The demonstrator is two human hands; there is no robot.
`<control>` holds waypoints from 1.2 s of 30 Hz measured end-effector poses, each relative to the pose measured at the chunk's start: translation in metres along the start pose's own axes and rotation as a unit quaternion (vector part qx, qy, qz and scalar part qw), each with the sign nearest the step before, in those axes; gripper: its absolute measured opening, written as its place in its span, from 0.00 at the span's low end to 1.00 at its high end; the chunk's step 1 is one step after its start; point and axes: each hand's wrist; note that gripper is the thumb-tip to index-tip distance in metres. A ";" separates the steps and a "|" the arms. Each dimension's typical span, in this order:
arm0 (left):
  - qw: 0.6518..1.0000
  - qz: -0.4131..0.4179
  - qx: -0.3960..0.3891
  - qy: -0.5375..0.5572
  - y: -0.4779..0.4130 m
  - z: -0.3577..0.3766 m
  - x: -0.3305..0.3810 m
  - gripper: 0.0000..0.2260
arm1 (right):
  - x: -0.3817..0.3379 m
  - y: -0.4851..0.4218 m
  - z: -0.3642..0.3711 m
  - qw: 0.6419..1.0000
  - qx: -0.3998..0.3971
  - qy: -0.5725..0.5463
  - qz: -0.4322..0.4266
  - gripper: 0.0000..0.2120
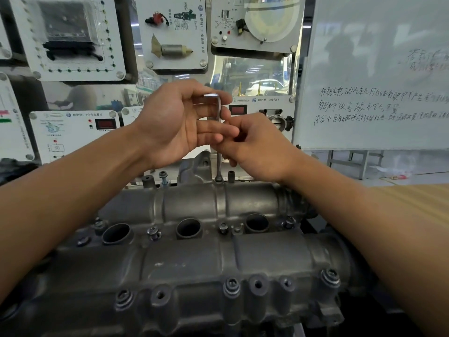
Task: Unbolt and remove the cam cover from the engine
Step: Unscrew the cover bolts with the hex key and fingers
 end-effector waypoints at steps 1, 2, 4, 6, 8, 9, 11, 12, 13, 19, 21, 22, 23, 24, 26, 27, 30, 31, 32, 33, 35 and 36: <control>1.000 -0.002 0.000 0.002 0.000 0.000 0.000 0.13 | 0.000 0.000 0.000 1.000 -0.001 0.003 -0.002 0.11; 1.000 -0.003 0.001 0.001 0.000 0.001 0.000 0.12 | 0.000 0.000 -0.001 1.000 -0.001 0.006 -0.004 0.11; 1.000 -0.001 0.012 -0.015 -0.001 0.002 -0.002 0.10 | 0.001 -0.001 0.000 1.000 -0.001 0.012 -0.007 0.11; 0.998 0.007 0.036 -0.049 -0.001 0.005 -0.004 0.12 | 0.001 -0.001 0.000 1.000 -0.006 0.019 -0.011 0.11; 0.993 0.017 0.069 -0.092 -0.002 0.007 -0.005 0.13 | 0.000 0.000 0.001 0.999 -0.016 0.023 -0.018 0.10; 0.990 0.019 0.087 -0.111 -0.003 0.008 -0.005 0.13 | 0.000 0.000 0.002 0.999 -0.021 0.022 -0.020 0.09; 0.984 0.022 0.119 -0.133 -0.004 0.009 -0.005 0.14 | -0.001 0.000 0.003 0.999 -0.031 0.023 -0.022 0.09; 0.982 0.023 0.131 -0.138 -0.004 0.009 -0.005 0.16 | -0.001 -0.001 0.004 0.999 -0.034 0.025 -0.021 0.10; 0.980 0.023 0.140 -0.142 -0.004 0.010 -0.005 0.17 | -0.001 -0.001 0.004 0.999 -0.035 0.025 -0.021 0.11; 0.969 0.022 0.202 -0.137 -0.008 0.012 -0.002 0.19 | 0.001 -0.001 0.003 0.998 -0.052 0.017 -0.017 0.12; 0.969 0.012 0.216 -0.118 -0.009 0.010 -0.002 0.17 | 0.001 -0.001 0.003 0.998 -0.056 0.015 -0.012 0.13; 0.970 0.005 0.220 -0.103 -0.009 0.008 -0.001 0.17 | 0.001 -0.001 0.004 0.998 -0.058 0.014 -0.010 0.13; 0.972 -0.004 0.218 -0.087 -0.008 0.006 -0.001 0.16 | 0.001 -0.001 0.004 0.998 -0.059 0.013 -0.010 0.12; 0.975 -0.013 0.209 -0.070 -0.008 0.004 -0.001 0.16 | 0.001 -0.001 0.004 0.998 -0.059 0.011 -0.010 0.11; 0.983 -0.028 0.179 -0.040 -0.006 0.001 -0.001 0.14 | 0.001 -0.001 0.003 0.998 -0.054 0.006 -0.011 0.09; 0.986 -0.029 0.163 -0.026 -0.005 0.000 -0.001 0.13 | 0.002 -0.001 0.003 0.999 -0.052 0.003 -0.011 0.09; 0.994 -0.023 0.105 0.011 -0.002 -0.004 0.000 0.13 | 0.003 -0.001 0.003 0.999 -0.043 0.000 -0.012 0.11; 0.996 -0.021 0.081 0.022 -0.002 -0.005 0.000 0.14 | 0.004 -0.001 0.002 0.999 -0.037 0.002 -0.012 0.12; 0.998 -0.020 0.058 0.033 -0.001 -0.005 0.000 0.15 | 0.004 -0.001 0.002 0.999 -0.031 0.003 -0.012 0.13; 0.998 -0.018 0.036 0.040 0.000 -0.006 0.000 0.16 | 0.004 -0.001 0.001 1.000 -0.024 0.003 -0.011 0.15; 0.999 -0.017 0.004 0.041 0.000 -0.007 0.000 0.16 | 0.003 -0.002 0.001 1.000 -0.015 0.005 -0.010 0.15; 0.999 -0.017 -0.006 0.037 0.000 -0.007 0.000 0.15 | 0.003 -0.002 0.001 1.000 -0.014 0.005 -0.009 0.15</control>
Point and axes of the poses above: each hand's wrist, its own y-axis away from the middle knuckle, its own z-axis out of the palm, x = y × z, and after that the axes turned 9 degrees about -x, right-handed
